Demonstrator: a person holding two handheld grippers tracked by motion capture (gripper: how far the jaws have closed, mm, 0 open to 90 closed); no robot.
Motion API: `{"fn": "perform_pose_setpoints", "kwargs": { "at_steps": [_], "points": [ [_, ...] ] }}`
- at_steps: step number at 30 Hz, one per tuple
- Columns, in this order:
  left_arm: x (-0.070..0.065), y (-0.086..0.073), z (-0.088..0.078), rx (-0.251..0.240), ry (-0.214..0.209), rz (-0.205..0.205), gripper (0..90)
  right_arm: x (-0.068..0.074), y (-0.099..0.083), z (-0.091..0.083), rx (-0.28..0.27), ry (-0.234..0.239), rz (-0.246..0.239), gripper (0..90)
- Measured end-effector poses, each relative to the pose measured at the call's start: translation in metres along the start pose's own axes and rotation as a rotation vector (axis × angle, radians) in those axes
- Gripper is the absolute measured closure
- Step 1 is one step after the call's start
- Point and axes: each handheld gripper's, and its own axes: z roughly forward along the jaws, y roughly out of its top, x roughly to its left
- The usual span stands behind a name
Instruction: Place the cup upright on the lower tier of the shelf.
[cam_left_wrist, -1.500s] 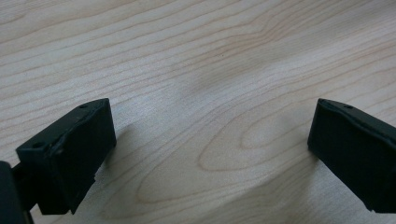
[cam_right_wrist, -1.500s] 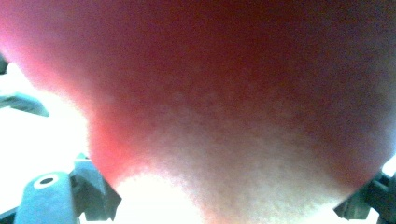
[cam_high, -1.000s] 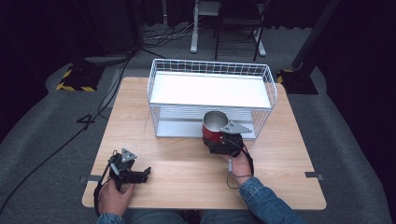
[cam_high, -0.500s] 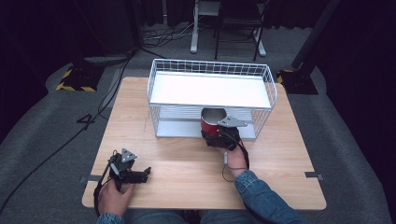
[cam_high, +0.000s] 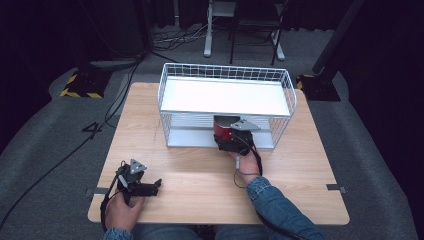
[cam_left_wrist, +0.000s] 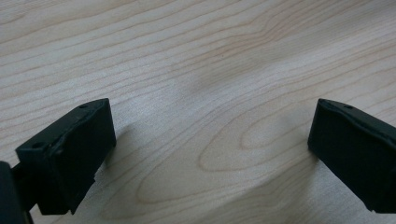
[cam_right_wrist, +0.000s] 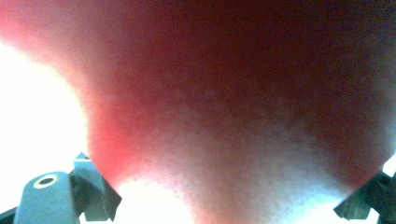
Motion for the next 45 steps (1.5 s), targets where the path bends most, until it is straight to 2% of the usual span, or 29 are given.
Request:
{"fn": "perform_pose_setpoints", "kwargs": {
  "at_steps": [23, 27, 37, 45],
  "points": [
    [0.001, 0.002, 0.002, 0.0, -0.002, 0.0, 0.8, -0.009, 0.003, 0.025, -0.017, -0.057, 0.006, 16.2],
    [0.001, 0.002, 0.002, 0.001, -0.002, 0.0, 0.8, -0.011, 0.002, 0.028, -0.02, -0.056, 0.0, 16.1],
    [0.001, 0.002, 0.002, 0.0, -0.002, 0.0, 0.8, -0.018, 0.001, 0.031, -0.022, -0.036, 0.045, 16.0],
    [0.001, 0.002, 0.002, 0.0, -0.002, 0.0, 0.8, -0.018, 0.001, 0.032, -0.024, -0.034, 0.045, 15.7]
  ]
}}
